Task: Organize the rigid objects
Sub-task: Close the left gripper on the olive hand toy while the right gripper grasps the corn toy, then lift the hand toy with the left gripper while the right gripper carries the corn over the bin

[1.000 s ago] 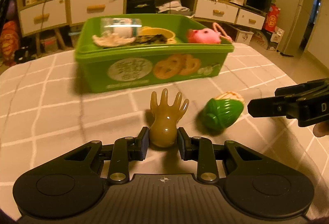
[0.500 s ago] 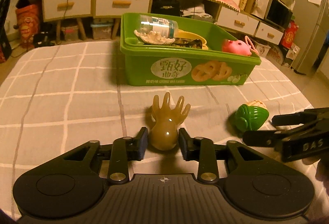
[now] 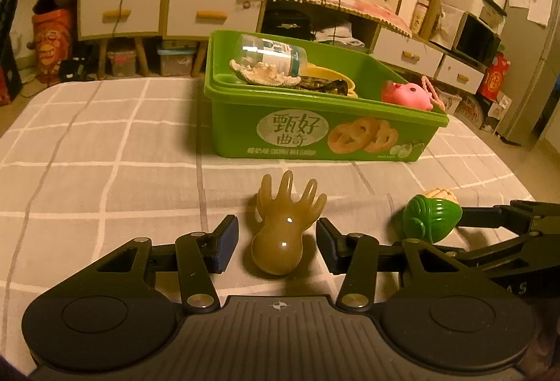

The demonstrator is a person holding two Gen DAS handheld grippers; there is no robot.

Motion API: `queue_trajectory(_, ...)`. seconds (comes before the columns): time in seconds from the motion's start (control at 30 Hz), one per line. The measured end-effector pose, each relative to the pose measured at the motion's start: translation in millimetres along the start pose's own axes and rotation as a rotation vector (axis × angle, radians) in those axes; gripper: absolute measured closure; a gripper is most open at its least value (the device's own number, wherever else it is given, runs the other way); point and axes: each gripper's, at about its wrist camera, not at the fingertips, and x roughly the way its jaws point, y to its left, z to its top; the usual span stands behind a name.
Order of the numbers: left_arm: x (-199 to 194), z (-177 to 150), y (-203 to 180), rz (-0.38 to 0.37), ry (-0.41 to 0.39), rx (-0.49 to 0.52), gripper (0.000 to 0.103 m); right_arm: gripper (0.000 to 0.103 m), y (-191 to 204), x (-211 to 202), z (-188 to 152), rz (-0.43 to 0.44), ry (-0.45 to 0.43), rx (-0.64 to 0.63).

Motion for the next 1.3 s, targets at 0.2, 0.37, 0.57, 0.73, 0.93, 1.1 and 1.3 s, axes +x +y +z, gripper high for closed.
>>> queue_trajectory(0.2, 0.2, 0.3, -0.4, -0.004, 0.003, -0.005, 0.057, 0.027, 3.0, -0.1, 1.1, 0.002, -0.030, -0.003)
queue_trajectory(0.37, 0.4, 1.0, -0.3, -0.010, 0.009, -0.016, 0.060, 0.031, 1.5, 0.6, 2.1, -0.003, -0.038, 0.007)
queue_trajectory(0.57, 0.0, 1.1, -0.8, -0.010, 0.011, -0.020, 0.065, 0.040, -0.3, 1.0, 3.5, -0.001, -0.044, 0.021)
queue_trajectory(0.73, 0.0, 1.4, -2.0, -0.025, 0.020, -0.026, 0.068, 0.045, 0.4, 0.6, 4.0, 0.006, -0.045, 0.021)
queue_trajectory(0.93, -1.5, 1.5, -4.1, -0.029, 0.029, -0.024, 0.068, 0.048, 2.0, -1.6, 5.3, 0.008, -0.048, 0.010)
queue_trajectory(1.1, -3.9, 2.6, -7.0, -0.034, 0.032, -0.021, 0.068, 0.072, 2.2, -3.4, 7.7, 0.023, -0.035, 0.015)
queue_trajectory(1.3, -8.4, 2.2, -8.6, -0.030, 0.037, -0.019, 0.069, 0.081, -2.9, -4.2, 6.2, 0.028, -0.009, 0.032)
